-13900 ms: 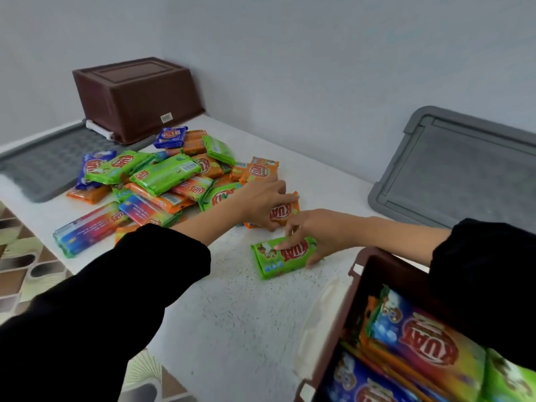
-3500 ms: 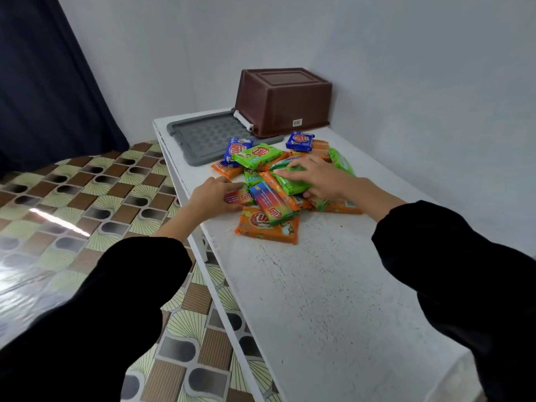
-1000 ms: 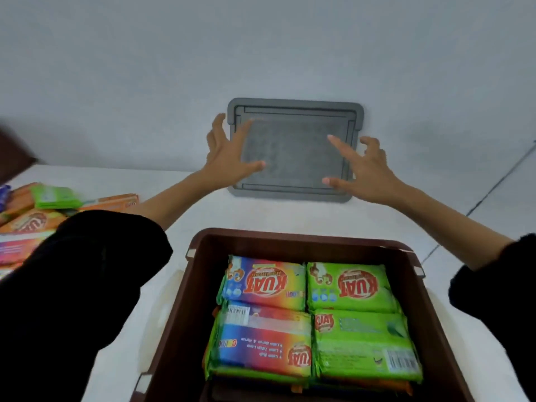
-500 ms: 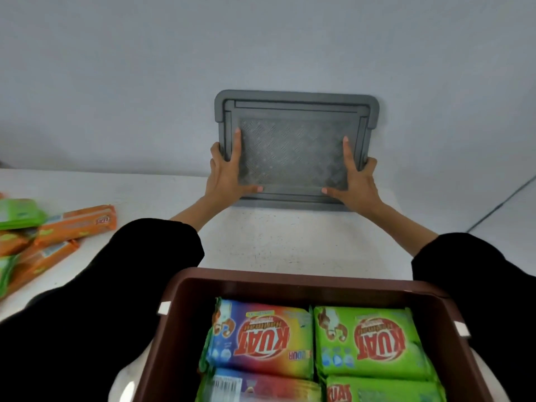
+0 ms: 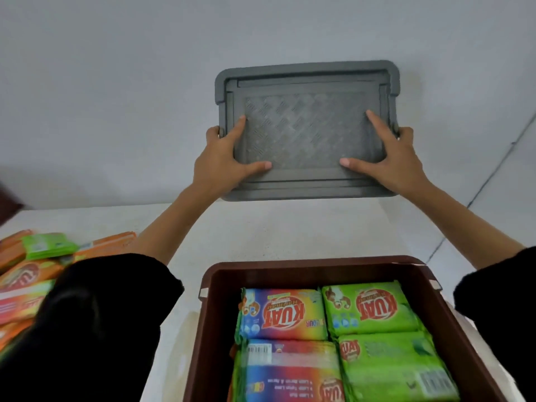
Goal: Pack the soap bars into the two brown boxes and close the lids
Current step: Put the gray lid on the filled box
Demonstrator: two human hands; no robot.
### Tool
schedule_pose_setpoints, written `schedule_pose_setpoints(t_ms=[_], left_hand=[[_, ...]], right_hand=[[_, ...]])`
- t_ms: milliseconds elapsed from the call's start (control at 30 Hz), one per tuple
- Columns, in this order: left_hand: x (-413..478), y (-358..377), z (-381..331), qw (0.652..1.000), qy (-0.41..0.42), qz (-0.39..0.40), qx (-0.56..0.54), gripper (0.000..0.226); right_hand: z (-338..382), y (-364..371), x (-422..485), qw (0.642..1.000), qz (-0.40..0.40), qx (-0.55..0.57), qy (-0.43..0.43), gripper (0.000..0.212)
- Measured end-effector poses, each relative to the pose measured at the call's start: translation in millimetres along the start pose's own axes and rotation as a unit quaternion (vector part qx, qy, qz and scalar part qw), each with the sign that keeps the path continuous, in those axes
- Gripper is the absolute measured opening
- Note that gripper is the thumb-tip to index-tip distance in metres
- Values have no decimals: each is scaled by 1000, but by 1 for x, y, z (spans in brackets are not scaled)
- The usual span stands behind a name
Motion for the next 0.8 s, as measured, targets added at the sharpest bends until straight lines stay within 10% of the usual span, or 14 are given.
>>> schedule_pose_setpoints(t_ms=[567,800], left_hand=[[-228,13,-34,989,-107,98,-26,90],[-278,33,-38,970,-167,101,143,69]], right_hand=[[-6,-16,-243,966,190,-148,98,86],[-7,4,-278,963,212,-142,87,80]])
Point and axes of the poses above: each hand's wrist, its own x-axis towards the middle knuckle, its own y-axis out of the palm, z = x × y, the point moved 4 cm from there along x, towards the middle knuckle, and after that the axes turned 7 degrees about z, right-handed, at the moved point
